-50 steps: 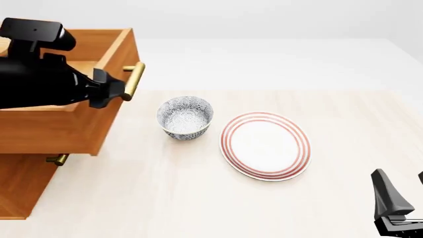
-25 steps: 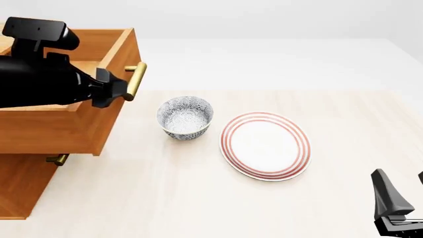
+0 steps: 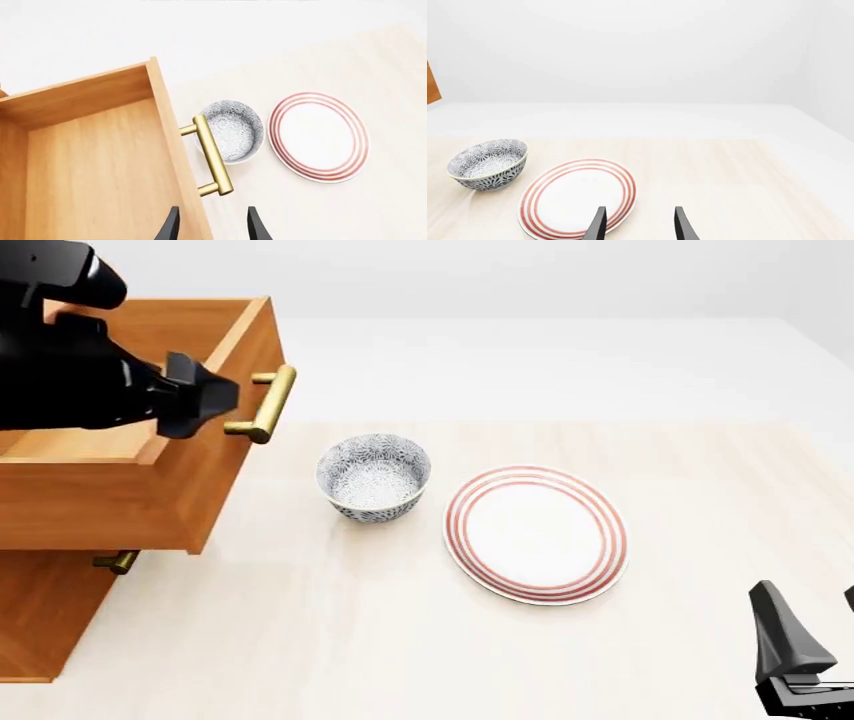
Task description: Open the top drawer of the cabinet.
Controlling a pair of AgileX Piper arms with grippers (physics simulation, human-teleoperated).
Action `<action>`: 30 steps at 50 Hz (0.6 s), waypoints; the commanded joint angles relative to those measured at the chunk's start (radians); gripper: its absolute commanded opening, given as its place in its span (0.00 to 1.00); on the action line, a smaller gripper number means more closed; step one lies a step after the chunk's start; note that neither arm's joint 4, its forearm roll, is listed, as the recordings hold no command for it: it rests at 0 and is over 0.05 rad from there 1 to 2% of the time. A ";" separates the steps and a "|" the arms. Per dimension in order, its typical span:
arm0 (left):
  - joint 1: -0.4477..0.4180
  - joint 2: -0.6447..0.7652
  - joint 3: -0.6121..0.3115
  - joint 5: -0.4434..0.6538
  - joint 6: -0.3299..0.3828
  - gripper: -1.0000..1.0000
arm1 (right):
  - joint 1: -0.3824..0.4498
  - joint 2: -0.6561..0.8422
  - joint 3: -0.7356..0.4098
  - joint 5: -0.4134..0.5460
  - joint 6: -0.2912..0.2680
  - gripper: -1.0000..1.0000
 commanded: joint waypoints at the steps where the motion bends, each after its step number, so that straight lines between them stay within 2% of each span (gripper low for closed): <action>1: 0.006 0.002 -0.038 0.030 0.023 1.00 | 0.000 0.000 0.000 0.000 0.000 1.00; 30: 0.023 -0.023 -0.106 0.084 0.068 1.00 | 0.000 0.000 0.000 0.000 0.000 1.00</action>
